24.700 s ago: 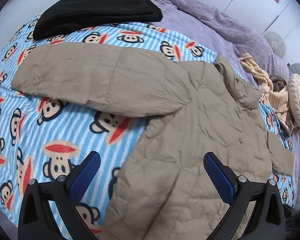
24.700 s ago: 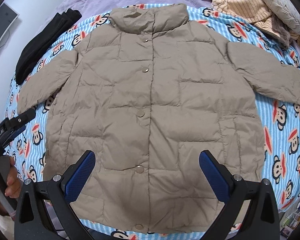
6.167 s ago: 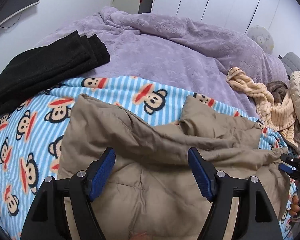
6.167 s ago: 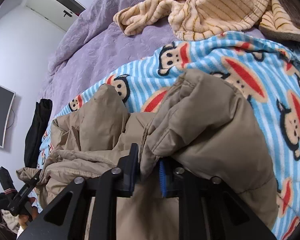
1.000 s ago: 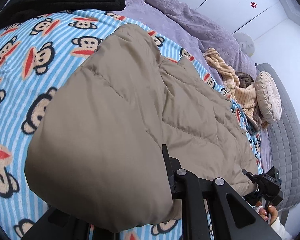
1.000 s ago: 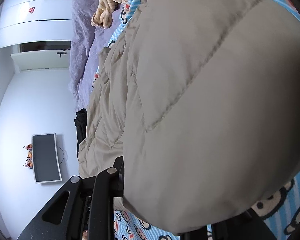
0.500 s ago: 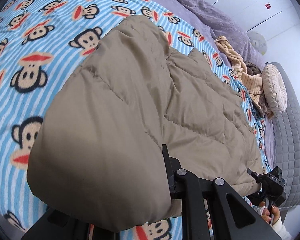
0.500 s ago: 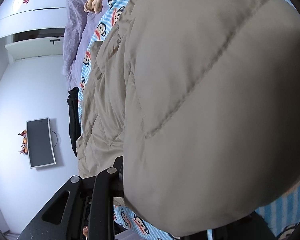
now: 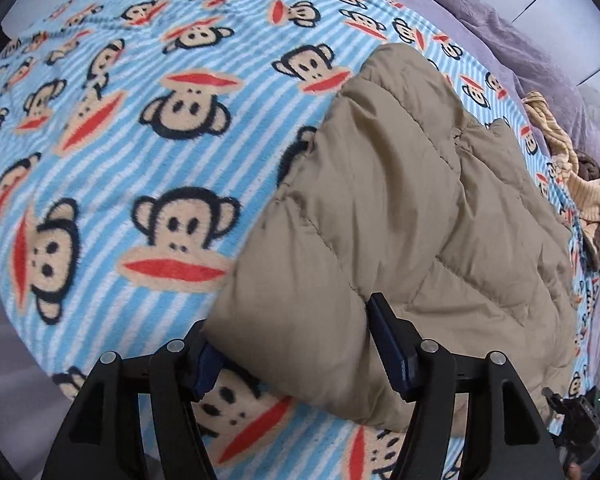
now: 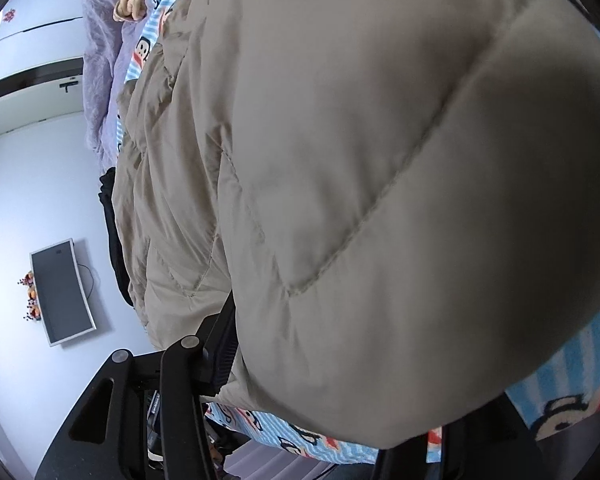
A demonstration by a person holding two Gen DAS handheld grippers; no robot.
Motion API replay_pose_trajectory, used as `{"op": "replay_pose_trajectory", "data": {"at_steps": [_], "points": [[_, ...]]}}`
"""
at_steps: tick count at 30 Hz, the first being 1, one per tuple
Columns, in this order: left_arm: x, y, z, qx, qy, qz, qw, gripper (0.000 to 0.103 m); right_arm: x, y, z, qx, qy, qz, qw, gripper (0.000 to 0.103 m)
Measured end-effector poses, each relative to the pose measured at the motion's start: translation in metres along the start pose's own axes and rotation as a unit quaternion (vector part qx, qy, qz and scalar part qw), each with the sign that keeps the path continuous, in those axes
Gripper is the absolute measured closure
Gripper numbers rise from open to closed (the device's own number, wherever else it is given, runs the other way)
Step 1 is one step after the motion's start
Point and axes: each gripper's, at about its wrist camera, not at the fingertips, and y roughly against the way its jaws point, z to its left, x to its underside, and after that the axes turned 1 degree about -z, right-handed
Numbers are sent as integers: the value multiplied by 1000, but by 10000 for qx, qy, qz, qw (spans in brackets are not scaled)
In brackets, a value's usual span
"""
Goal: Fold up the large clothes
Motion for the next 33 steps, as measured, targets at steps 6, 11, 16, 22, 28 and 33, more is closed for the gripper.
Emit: {"op": "replay_pose_trajectory", "data": {"at_steps": [6, 11, 16, 22, 28, 33], "points": [[0, 21, 3, -643, -170, -60, 9978, 36, 6, 18, 17, 392, 280, 23, 9988, 47], [14, 34, -5, -642, -233, 138, 9976, 36, 18, 31, 39, 741, 744, 81, 9944, 43], [30, 49, -27, -597, -511, 139, 9968, 36, 38, 41, 55, 799, 1171, 168, 9898, 40], [40, 71, -49, -542, -856, 56, 9948, 36, 57, 48, 68, 777, 1588, 316, 9837, 37], [33, 75, -55, -497, -1135, 62, 9923, 36, 70, 42, 94, 887, 1961, 321, 9760, 26], [13, 76, -56, -534, -1572, -102, 9861, 1, 75, 29, 107, 858, 1923, 144, 9775, 26]]}}
